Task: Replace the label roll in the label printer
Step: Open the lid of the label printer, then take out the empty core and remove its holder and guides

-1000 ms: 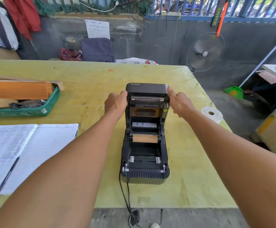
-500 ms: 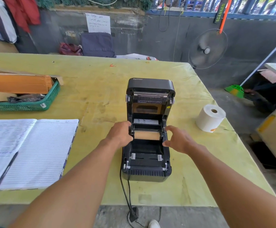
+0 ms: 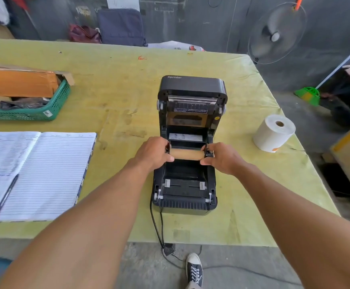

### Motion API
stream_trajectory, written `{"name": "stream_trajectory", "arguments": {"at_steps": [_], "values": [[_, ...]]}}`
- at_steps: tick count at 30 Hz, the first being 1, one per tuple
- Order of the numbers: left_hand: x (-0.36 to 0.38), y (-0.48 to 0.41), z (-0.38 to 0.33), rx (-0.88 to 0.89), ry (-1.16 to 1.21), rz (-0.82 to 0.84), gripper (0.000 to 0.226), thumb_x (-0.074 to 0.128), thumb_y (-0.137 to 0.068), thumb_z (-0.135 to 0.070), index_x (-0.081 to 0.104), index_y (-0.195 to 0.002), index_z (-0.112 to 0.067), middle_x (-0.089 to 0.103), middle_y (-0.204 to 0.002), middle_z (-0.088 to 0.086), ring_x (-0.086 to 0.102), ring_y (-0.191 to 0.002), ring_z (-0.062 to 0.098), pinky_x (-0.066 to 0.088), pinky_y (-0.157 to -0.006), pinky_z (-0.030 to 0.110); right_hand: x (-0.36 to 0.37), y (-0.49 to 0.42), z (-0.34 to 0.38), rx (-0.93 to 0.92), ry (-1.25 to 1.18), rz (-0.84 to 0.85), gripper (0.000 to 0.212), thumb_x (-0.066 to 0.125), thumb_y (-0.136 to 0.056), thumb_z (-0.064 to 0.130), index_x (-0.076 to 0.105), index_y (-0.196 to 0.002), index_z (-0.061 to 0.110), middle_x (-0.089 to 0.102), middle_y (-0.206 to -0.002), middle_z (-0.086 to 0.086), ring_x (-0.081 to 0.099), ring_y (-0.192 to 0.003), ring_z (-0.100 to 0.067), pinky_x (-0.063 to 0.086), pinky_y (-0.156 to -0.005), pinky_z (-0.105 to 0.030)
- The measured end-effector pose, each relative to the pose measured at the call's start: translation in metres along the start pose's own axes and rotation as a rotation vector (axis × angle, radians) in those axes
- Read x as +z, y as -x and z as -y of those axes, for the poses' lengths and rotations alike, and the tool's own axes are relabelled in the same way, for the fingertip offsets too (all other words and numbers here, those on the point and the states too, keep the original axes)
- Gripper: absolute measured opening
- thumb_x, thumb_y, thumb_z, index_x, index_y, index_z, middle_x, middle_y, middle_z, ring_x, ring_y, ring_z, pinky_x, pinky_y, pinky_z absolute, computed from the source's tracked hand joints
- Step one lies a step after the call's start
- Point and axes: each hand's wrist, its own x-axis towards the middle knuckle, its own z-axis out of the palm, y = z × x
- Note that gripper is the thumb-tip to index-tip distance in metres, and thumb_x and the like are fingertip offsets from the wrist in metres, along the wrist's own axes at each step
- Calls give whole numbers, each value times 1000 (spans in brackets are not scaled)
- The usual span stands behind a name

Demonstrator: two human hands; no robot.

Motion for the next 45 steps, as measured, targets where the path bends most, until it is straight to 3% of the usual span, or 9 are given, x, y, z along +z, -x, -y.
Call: {"name": "stream_trajectory", "arguments": {"at_steps": [5,9,14,20,30,34,37,40,45], "values": [[-35,13,-12,39,203,20,33,75,-83,-33,69,-109,-14,66,-104,1,60,-94,19,42,-79,32,-38,27,16,18,-216,-1,64,76,-84,36,55,-140,12,66,-122,-10,62,-113,-30,48,-88,-33],[-54,30,-33,-48,638,33,34,61,-94,-33,64,-115,-6,69,-104,8,68,-91,21,55,-82,36,-67,65,29,58,-538,38,48,73,-86,34,64,-128,12,71,-115,-2,69,-97,-14,58,-77,-33],[-47,56,-62,-102,1020,101,25,60,-94,-30,59,-104,-8,67,-101,18,68,-77,20,58,-65,31,-72,114,27,70,-686,81,20,69,-92,32,71,-106,18,76,-109,-6,74,-94,-18,60,-84,-37],[-12,91,-86,-57,1171,238,40,84,-74,-18,56,-101,-8,73,-98,16,75,-83,26,51,-47,18,-63,158,-4,142,-778,70,27,68,-94,30,70,-112,10,76,-100,-7,74,-85,-16,60,-83,-36],[55,77,-129,-152,1190,280,34,81,-78,-15,55,-97,-5,69,-102,20,75,-82,27,56,-52,18,-64,167,-98,281,-979,58,29,70,-93,21,69,-112,-1,72,-100,-11,74,-85,-24,61,-85,-38],[88,59,-158,-226,1219,265,34,82,-77,-15,53,-95,-7,70,-101,20,75,-81,27,56,-53,19,-63,153,-164,472,-522,-129,27,77,-84,22,68,-93,-2,67,-82,-13,67,-67,-26,62,-78,-41],[121,49,-183,-269,1244,276,35,83,-76,-15,54,-93,-7,71,-97,20,75,-80,28,59,-55,22,-55,145,-203,528,-122,-133,31,74,-82,28,64,-90,0,65,-70,-10,61,-63,-24,52,-58,-33],[151,45,-196,-334,1293,247,36,83,-76,-14,52,-94,-8,73,-91,17,75,-77,28,60,-58,25,-49,132,-230,499,-18,-121,27,71,-82,29,59,-92,7,60,-65,-3,54,-58,-18,35,-46,-26],[178,40,-200,-458,1235,210,33,83,-76,-17,52,-86,-14,75,-72,12,71,-80,29,51,-71,34,-43,110,-245,421,20,-130,11,61,-80,20,51,-78,17,62,-56,-2,59,-47,-14,34,-39,-22]]}}
